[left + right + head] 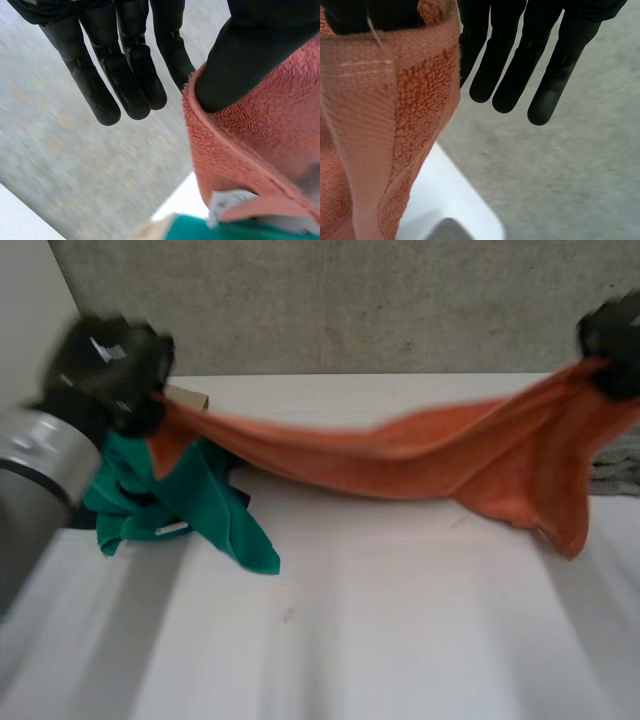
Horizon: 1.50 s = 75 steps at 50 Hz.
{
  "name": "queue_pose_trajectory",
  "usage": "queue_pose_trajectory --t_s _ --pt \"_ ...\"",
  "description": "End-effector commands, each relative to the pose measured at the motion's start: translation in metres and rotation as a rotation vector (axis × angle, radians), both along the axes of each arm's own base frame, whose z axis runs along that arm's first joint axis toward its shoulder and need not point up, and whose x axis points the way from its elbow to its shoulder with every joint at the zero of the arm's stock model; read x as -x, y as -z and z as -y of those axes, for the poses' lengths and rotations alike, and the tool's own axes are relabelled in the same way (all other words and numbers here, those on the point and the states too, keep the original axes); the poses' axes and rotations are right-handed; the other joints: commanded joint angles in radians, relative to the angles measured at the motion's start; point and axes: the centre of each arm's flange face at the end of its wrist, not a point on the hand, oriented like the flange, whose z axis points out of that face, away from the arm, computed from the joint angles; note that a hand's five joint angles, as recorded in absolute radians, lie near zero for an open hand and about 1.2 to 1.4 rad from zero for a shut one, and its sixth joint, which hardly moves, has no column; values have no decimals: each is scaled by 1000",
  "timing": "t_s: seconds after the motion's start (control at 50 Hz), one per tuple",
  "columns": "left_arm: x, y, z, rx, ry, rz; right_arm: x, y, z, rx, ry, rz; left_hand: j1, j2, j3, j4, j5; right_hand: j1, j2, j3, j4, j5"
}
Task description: Fold the laundry.
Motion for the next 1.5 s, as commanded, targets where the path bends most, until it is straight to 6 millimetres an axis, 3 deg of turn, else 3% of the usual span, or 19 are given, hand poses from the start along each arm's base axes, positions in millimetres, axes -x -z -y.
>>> queue_pose_trajectory --t_s 0.02,0.12,0.2,0.28,0.34,0.42,0.44,0.5,0.52,0.58,0.64,0.68,0.78,0.86,1.0,1.1,1.24,1.34,1.5 --pt "-16 -63 -29 3 -10 21 13 -41 -27 -39 26 -120 238 196 202 193 226 263 217 210 201 232" --pt "-18 -39 -2 -157 -53 145 8 -18 -19 -139 7 -207 238 196 202 193 226 263 217 210 201 232" --pt "-11 6 34 -302 -53 286 -5 20 -1 -232 -8 -253 238 196 202 193 226 263 217 210 201 232" --pt "0 33 68 -315 -46 350 -14 53 25 -286 15 -273 238 196 202 193 226 263 217 210 201 232" --pt "8 37 89 -256 -40 352 -25 60 41 -250 30 -271 238 196 202 193 226 263 217 210 201 232" --pt "24 14 127 -29 -51 290 -34 33 78 -17 118 -188 238 196 202 193 226 263 217 210 201 232" --pt "29 -11 135 106 -65 236 -34 7 91 135 150 -112 238 196 202 193 226 263 217 210 201 232" --pt "34 -53 141 320 -88 135 -35 -26 101 334 159 2 238 196 202 193 226 263 217 210 201 232" --pt "34 -80 139 451 -96 61 -35 -58 102 508 149 103 238 196 202 193 226 263 217 210 201 232" --pt "31 -122 131 675 -102 -85 -31 -97 93 717 121 216 238 196 202 193 226 263 217 210 201 232" --pt "28 -137 124 761 -87 -149 -27 -110 86 785 113 239 238 196 202 193 226 263 217 210 201 232" --pt "26 -135 121 749 -75 -156 -28 -111 81 771 106 231 238 196 202 193 226 263 217 210 201 232" --pt "18 -107 121 619 -67 -108 -30 -86 78 639 78 199 238 196 202 193 226 263 217 210 201 232" --pt "11 -76 122 511 -81 -69 -33 -53 75 495 58 167 238 196 202 193 226 263 217 210 201 232" --pt "8 3 119 296 -55 14 -37 20 66 234 22 114 238 196 202 193 226 263 217 210 201 232" --pt "10 74 107 107 0 78 -37 81 55 51 8 51 238 196 202 193 226 263 217 210 201 232" --pt "7 142 80 -79 22 173 -26 137 36 -152 28 -72 238 196 202 193 226 263 217 210 201 232" --pt "2 158 57 -142 36 221 -13 149 22 -259 43 -153 238 196 202 193 226 263 217 210 201 232" --pt "-6 145 21 -165 45 284 8 136 -11 -397 45 -290 238 196 202 193 226 263 217 210 201 232"
